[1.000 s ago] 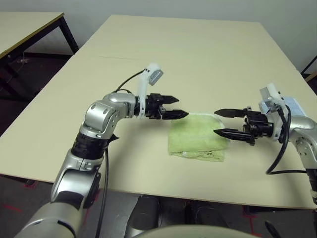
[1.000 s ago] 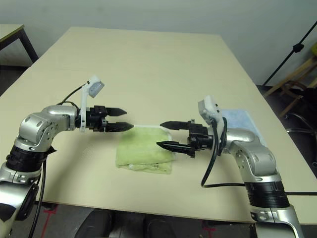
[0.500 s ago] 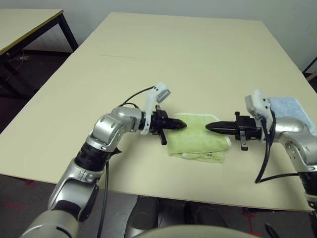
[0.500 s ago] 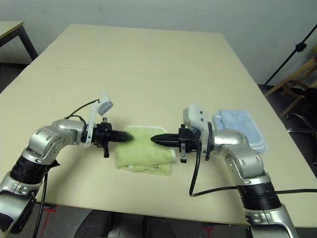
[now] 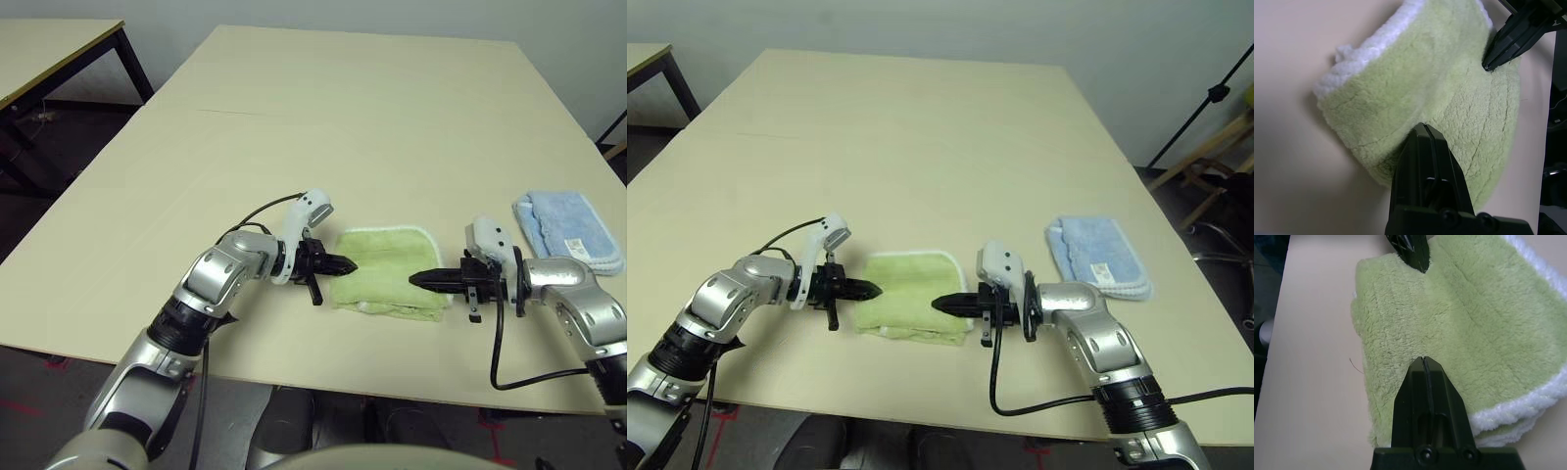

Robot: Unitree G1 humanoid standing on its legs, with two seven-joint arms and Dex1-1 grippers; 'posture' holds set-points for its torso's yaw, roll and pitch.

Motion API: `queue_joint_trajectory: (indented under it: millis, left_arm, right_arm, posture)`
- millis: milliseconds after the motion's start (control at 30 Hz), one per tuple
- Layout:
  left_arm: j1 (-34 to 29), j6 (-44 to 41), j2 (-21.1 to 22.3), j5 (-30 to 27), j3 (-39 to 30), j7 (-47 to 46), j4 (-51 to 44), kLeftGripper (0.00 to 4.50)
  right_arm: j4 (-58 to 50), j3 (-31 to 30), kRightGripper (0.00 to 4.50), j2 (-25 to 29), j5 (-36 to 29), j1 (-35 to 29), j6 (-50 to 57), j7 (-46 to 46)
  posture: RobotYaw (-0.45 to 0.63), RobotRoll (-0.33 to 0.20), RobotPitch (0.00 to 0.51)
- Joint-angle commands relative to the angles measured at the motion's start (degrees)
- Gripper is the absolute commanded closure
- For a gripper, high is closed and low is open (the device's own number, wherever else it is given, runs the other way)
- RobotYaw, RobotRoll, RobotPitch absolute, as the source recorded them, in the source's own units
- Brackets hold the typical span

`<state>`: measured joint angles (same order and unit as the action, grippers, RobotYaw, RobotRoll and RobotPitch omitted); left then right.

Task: Fold the towel and set it aside.

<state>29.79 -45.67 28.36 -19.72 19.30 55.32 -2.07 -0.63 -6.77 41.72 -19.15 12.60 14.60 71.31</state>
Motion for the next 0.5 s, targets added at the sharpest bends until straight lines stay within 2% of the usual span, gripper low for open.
queue_joint_trajectory:
  millis: [33,233,333,500]
  left_arm:
    - [0.98,-0.13,0.51,-0.22,-0.77,0.8,0.61,4.48]
    - [3.86,-4.7,-0.91,-4.67,-4.97,0.3,-1.37,4.48]
    - [6.41,-5.76,-1.11,-6.15,-7.18,-0.01,-1.29,4.48]
    - [9.79,-2.94,-1.84,-4.5,-7.39,-0.77,3.33,4.48]
  right_arm:
    - [-0.3,0.61,4.5,-0.3,-1.59,1.13,2.05,0.24]
    - [-2.57,3.57,4.5,-0.33,-7.0,1.48,5.85,0.67]
    - [-2.96,6.86,4.5,-0.73,-10.63,3.76,8.58,-0.82]
    - [-0.02,8.44,4.5,-1.72,-10.79,8.16,7.86,-2.17]
  posture:
    - [0.15,0.0,0.101]
    - [0.14,0.0,0.081]
    - [0.14,0.0,0.072]
    - [0.14,0.0,0.075]
